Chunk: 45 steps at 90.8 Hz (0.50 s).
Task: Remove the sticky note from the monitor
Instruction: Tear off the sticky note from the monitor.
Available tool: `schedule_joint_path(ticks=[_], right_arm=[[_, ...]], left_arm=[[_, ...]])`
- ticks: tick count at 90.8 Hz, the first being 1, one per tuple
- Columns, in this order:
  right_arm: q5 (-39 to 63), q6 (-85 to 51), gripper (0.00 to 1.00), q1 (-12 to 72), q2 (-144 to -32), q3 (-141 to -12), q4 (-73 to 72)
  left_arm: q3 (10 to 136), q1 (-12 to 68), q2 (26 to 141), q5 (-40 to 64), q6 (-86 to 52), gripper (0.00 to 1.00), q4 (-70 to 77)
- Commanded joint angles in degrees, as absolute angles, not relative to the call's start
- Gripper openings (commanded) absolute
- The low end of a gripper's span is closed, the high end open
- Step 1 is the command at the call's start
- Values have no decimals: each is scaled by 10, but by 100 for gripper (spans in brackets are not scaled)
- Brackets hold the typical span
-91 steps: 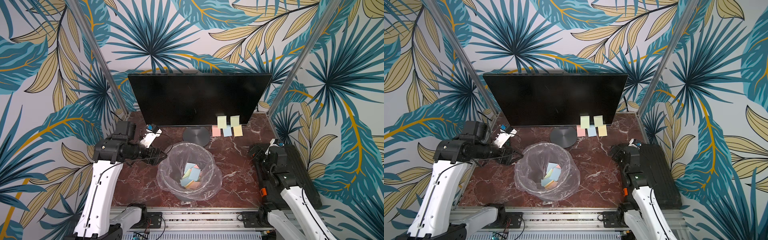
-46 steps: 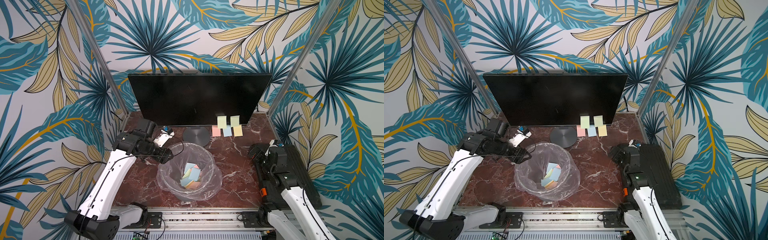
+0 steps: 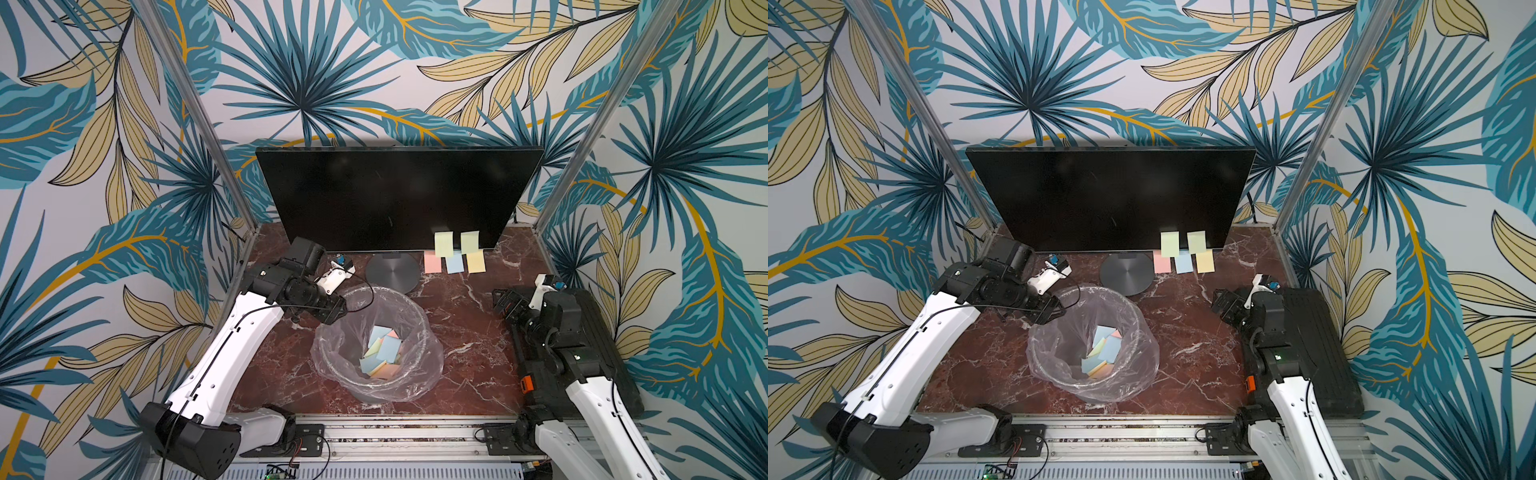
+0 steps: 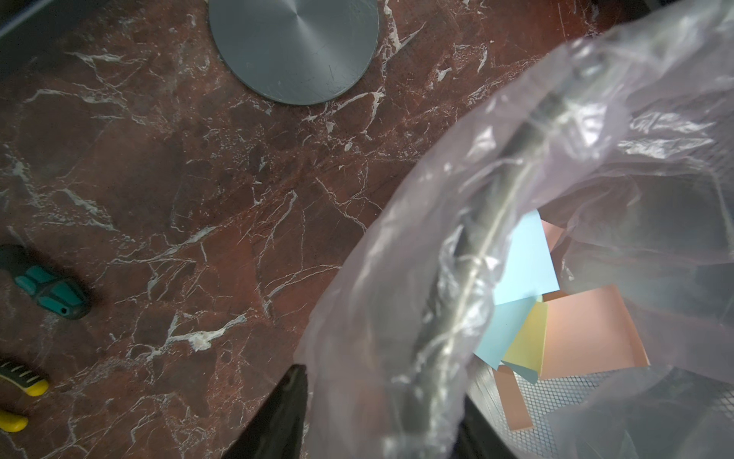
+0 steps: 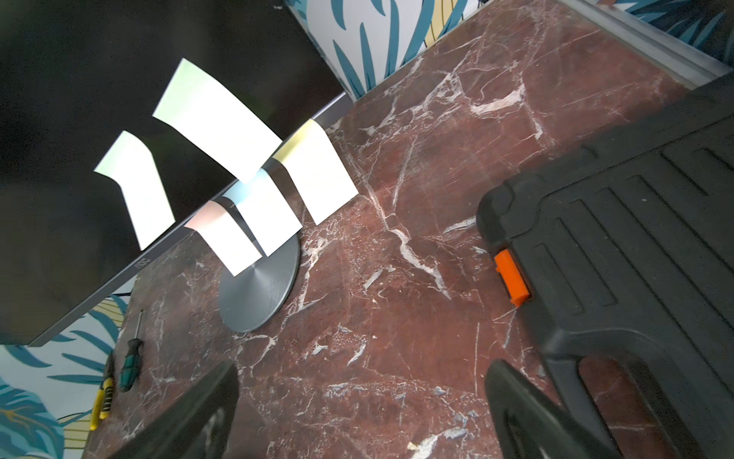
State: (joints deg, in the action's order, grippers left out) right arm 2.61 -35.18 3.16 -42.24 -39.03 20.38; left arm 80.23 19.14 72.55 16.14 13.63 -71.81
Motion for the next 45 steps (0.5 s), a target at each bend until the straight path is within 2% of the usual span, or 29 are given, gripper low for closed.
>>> schedule_joint_path(ticks=[1, 26, 45], right_arm=[[46, -357, 100, 32, -425, -415, 214], [98, -378, 99, 32, -469, -458, 207], [150, -402, 92, 31, -543, -481, 131]], left_arm=[[800, 194, 731, 177, 139, 50, -718], [806, 194, 736, 172, 136, 50, -718], [806, 195, 735, 164, 134, 50, -718]])
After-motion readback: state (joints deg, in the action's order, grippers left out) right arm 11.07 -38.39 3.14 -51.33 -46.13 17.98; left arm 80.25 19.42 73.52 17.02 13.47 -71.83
